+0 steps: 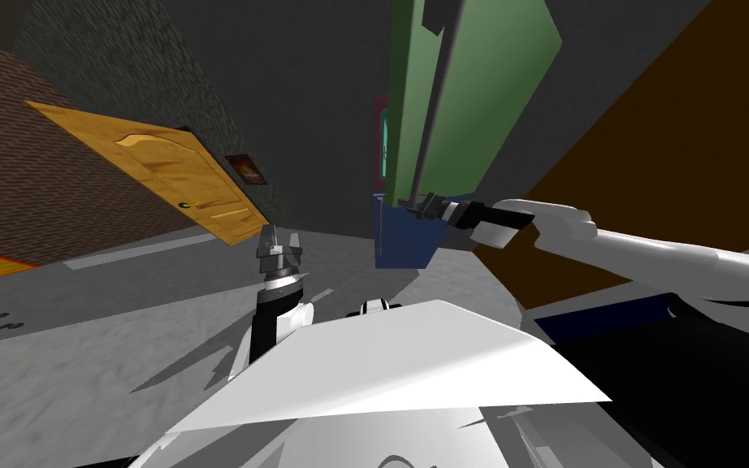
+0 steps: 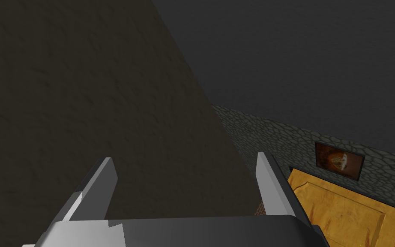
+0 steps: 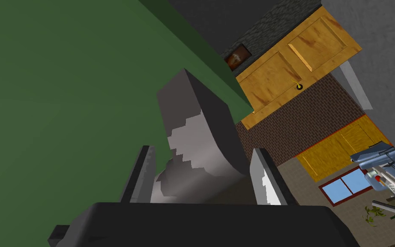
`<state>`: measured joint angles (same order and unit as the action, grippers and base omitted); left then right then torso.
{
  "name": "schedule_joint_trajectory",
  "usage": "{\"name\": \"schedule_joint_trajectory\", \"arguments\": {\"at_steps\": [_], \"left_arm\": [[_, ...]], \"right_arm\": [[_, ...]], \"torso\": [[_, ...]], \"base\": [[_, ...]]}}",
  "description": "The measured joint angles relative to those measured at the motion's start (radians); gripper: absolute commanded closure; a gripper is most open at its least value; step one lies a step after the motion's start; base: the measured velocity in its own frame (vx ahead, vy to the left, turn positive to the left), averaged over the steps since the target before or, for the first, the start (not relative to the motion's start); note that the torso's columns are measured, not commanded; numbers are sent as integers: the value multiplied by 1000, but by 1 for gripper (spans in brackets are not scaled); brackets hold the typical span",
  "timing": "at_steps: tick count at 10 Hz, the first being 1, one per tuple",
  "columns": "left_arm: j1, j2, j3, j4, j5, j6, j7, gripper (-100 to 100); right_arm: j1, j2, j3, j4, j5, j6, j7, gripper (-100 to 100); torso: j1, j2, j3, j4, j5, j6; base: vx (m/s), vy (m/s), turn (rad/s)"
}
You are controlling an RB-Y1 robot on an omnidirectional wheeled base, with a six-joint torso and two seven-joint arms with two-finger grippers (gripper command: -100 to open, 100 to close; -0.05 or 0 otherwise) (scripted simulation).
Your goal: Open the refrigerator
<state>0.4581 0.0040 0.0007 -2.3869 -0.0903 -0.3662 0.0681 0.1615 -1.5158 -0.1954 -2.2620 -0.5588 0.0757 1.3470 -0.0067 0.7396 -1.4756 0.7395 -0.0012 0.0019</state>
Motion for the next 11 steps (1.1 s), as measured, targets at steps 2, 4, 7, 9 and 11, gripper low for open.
{"name": "schedule_joint_trajectory", "arguments": {"at_steps": [2,4,7,9,11], "left_arm": [[0,0,0,0,0,0,0,0],[0,0,0,0,0,0,0,0],[0,0,0,0,0,0,0,0],[0,0,0,0,0,0,0,0],[0,0,0,0,0,0,0,0]], "right_arm": [[-5,-10,6,-43,-16,-12,6,100],[-11,-13,17,-74,-28,-25,17,100],[13,-36,3,-133,-57,-68,29,100],[17,-39,4,-151,-65,-66,30,100],[52,-62,-21,-186,-85,-110,44,100]], "torso": [[6,-2,-1,1,1,1],[6,-2,0,-1,1,-2],[11,-2,0,0,2,-2],[13,-6,-4,-2,5,-4],[0,1,1,0,-1,-1]], "base": [[-103,-162,-3],[-122,-243,1],[-97,-178,7],[-30,-190,19],[-68,-240,43]]}}
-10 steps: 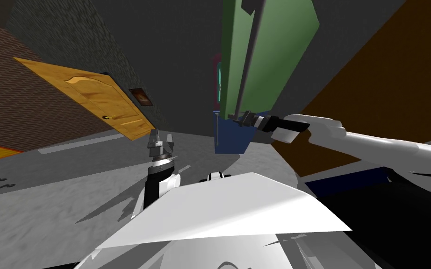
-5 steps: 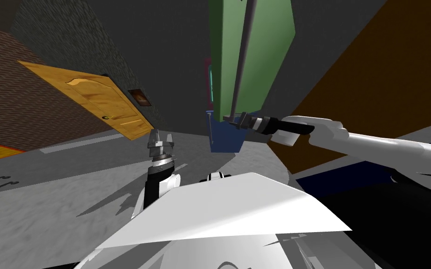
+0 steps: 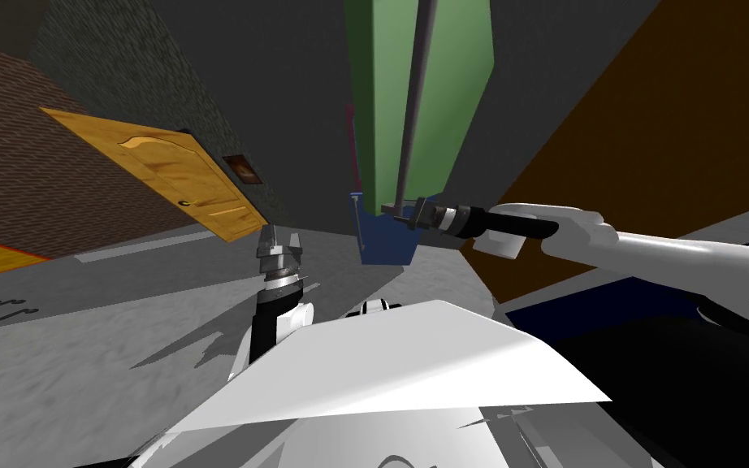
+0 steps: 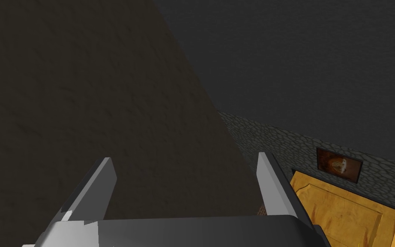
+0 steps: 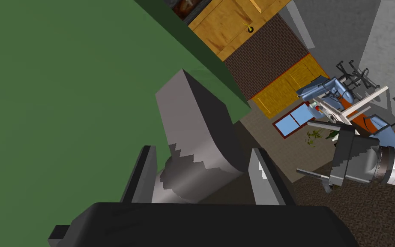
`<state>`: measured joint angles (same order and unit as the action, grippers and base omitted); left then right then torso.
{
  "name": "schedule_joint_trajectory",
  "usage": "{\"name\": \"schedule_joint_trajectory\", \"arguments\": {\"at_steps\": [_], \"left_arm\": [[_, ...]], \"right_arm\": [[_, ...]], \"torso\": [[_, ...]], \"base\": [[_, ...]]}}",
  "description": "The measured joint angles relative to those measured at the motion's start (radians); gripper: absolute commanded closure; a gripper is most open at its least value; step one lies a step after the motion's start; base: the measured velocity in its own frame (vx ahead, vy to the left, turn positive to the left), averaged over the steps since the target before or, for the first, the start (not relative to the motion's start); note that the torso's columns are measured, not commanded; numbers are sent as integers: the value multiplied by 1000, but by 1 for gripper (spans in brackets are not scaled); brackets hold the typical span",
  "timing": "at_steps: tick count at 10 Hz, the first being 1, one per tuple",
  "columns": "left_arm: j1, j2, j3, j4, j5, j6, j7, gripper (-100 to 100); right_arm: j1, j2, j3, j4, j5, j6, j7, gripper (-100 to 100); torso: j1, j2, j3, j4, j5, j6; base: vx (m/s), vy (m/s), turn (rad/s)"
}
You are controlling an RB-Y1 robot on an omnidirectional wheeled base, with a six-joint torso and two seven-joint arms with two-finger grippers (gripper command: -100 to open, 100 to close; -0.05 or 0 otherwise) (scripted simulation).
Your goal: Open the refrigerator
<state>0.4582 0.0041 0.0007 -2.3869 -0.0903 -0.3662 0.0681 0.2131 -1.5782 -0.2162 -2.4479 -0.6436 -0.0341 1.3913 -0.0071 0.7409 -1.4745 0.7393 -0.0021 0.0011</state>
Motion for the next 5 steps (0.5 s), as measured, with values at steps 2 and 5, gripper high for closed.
{"name": "schedule_joint_trajectory", "arguments": {"at_steps": [2,5], "left_arm": [[0,0,0,0,0,0,0,0],[0,0,0,0,0,0,0,0]], "right_arm": [[-13,-8,14,-27,-12,-9,8,100],[-1,-20,10,-94,-38,-38,34,-100]], "torso": [[6,-3,-2,0,2,1],[0,-1,-1,0,0,0]], "base": [[-59,-189,5],[-45,-267,28]]}}
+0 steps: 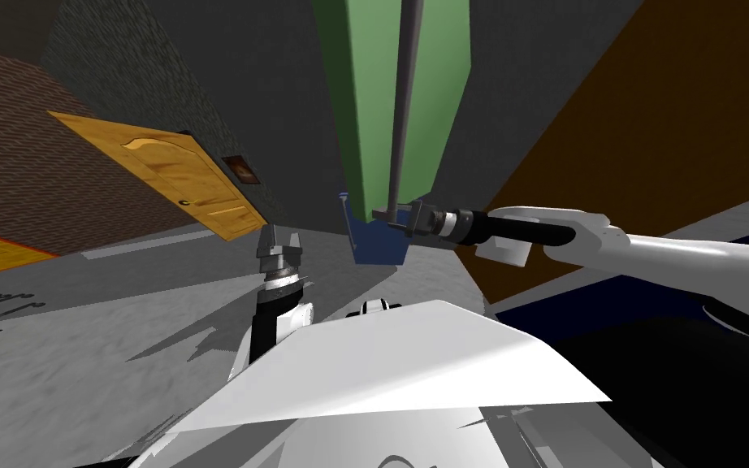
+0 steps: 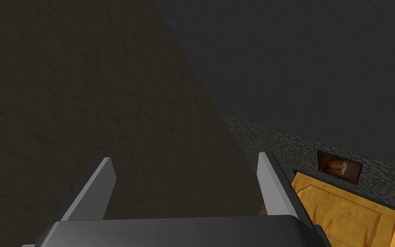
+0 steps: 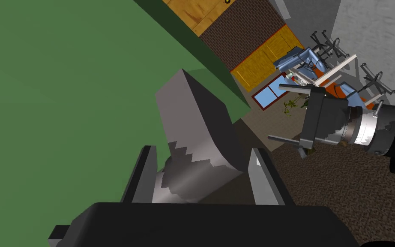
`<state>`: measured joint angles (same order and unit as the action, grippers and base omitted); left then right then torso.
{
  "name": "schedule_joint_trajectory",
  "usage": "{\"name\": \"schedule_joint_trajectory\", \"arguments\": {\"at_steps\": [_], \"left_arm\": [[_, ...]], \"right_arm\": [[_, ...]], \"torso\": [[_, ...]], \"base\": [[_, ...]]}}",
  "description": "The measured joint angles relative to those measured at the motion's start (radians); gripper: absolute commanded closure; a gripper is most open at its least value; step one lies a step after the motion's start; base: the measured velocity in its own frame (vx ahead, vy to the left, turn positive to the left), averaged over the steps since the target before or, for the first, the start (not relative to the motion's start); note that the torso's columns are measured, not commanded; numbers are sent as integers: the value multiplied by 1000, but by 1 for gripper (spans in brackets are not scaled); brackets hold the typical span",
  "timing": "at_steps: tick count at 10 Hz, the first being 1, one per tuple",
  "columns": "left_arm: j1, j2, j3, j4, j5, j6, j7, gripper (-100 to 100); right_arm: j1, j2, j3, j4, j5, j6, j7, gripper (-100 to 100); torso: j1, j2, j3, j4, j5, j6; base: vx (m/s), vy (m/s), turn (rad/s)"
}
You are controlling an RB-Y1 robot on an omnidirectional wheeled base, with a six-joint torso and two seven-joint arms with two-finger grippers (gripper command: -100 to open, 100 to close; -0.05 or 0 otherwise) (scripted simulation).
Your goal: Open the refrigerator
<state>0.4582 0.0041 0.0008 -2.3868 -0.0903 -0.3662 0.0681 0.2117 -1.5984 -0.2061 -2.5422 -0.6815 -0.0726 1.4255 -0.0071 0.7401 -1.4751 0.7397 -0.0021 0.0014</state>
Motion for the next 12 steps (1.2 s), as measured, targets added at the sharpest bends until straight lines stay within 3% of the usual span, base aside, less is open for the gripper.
{"name": "schedule_joint_trajectory", "arguments": {"at_steps": [1,2,5,7,9,10,11,12], "left_arm": [[0,0,0,0,0,0,0,0],[0,0,0,0,0,0,0,0],[0,-1,-1,0,0,0,0,0],[0,-1,-1,0,0,0,0,0],[0,0,0,0,0,0,0,0],[0,0,0,0,0,0,0,0],[0,-1,-1,0,0,0,0,0],[0,0,0,0,0,0,0,0]], "right_arm": [[-10,-13,-21,-8,-17,7,-10,-100],[-54,-38,-22,1,-43,23,-32,-100],[-31,-78,-80,-3,-74,40,-66,-100],[-73,-87,-58,-3,-85,53,-75,-100],[-52,-110,-93,-4,-100,53,-88,-100],[-112,-108,-48,-10,-107,74,-93,-100],[-102,-114,-50,-4,-108,68,-94,-100],[-127,-106,-28,-7,-106,75,-93,-100]], "torso": [[12,-2,-1,-1,3,-1],[21,-5,-4,-2,7,-2],[12,3,-3,7,6,-2],[3,10,1,11,3,0],[3,12,0,15,4,1],[5,13,-1,17,5,0],[5,11,-1,15,4,1],[6,10,-1,15,5,0]], "base": [[5,-5,-43],[13,41,-29],[10,34,6],[2,4,0],[-7,-7,-13],[-1,-9,10],[0,0,0],[7,0,1]]}}
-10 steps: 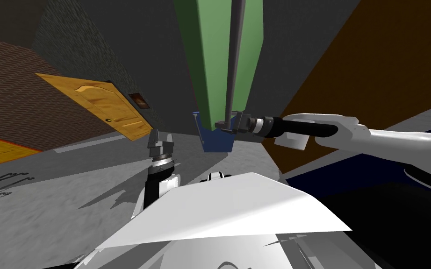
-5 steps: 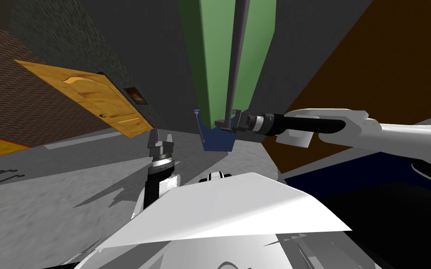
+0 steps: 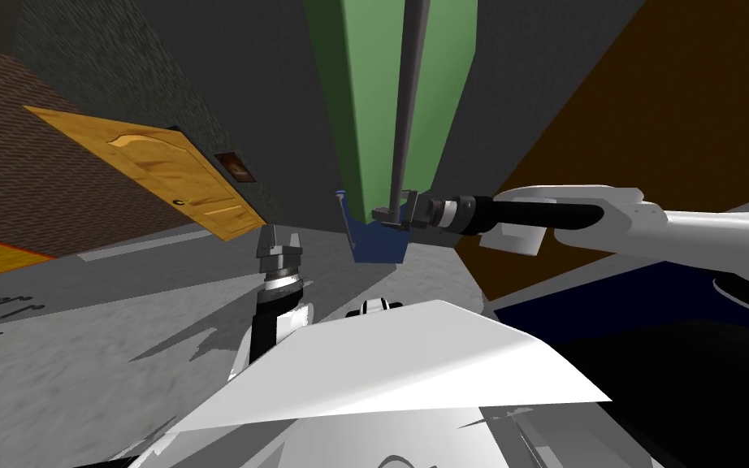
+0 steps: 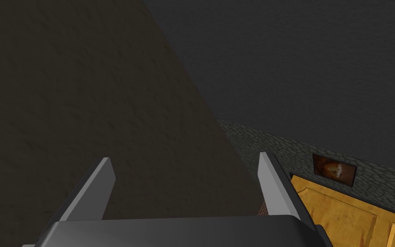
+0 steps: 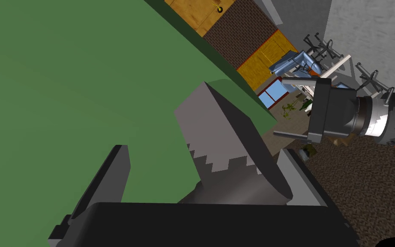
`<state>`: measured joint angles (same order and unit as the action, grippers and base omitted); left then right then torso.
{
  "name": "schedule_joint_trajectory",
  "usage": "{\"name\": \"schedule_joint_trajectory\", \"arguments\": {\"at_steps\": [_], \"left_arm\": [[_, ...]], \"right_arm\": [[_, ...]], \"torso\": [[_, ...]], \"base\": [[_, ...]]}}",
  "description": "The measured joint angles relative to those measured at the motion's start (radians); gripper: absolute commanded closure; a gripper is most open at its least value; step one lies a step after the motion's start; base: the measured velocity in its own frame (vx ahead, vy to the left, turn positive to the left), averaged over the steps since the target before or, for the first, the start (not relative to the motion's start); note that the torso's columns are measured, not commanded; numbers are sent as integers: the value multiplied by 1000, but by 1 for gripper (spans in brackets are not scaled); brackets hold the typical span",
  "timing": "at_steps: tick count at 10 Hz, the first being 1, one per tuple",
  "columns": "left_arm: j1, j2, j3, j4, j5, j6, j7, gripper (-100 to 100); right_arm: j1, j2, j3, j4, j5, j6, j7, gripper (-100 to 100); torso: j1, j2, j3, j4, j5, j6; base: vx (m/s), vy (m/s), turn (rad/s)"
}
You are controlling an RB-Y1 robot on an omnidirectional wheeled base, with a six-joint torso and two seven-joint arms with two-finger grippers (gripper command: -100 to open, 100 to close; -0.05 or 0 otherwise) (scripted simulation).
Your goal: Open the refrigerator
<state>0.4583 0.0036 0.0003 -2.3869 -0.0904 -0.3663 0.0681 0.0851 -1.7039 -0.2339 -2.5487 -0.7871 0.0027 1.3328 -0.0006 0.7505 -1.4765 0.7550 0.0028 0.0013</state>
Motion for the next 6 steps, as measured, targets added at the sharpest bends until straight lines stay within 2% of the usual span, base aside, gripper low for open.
{"name": "schedule_joint_trajectory", "arguments": {"at_steps": [1,2,4,5,6], "left_arm": [[0,0,0,0,0,0,0,0],[0,0,0,0,0,0,0,0],[0,0,0,0,0,0,0,0],[0,0,0,0,0,0,0,0],[0,0,0,0,0,0,0,0]], "right_arm": [[33,-1,-24,0,-1,-5,-1,-100],[44,0,-42,-7,-2,0,-2,-100],[90,-8,-88,-6,-1,-14,-2,-100],[71,-10,-68,-1,-1,-15,-2,-100],[92,-6,-86,-4,2,-16,-1,-100]], "torso": [[0,-2,1,-3,0,0],[2,-1,0,-1,1,-1],[0,0,0,1,0,0],[0,0,0,1,0,0],[0,0,0,0,0,0]], "base": [[0,0,0],[0,0,0],[0,0,0],[0,0,0],[-56,-14,232]]}}
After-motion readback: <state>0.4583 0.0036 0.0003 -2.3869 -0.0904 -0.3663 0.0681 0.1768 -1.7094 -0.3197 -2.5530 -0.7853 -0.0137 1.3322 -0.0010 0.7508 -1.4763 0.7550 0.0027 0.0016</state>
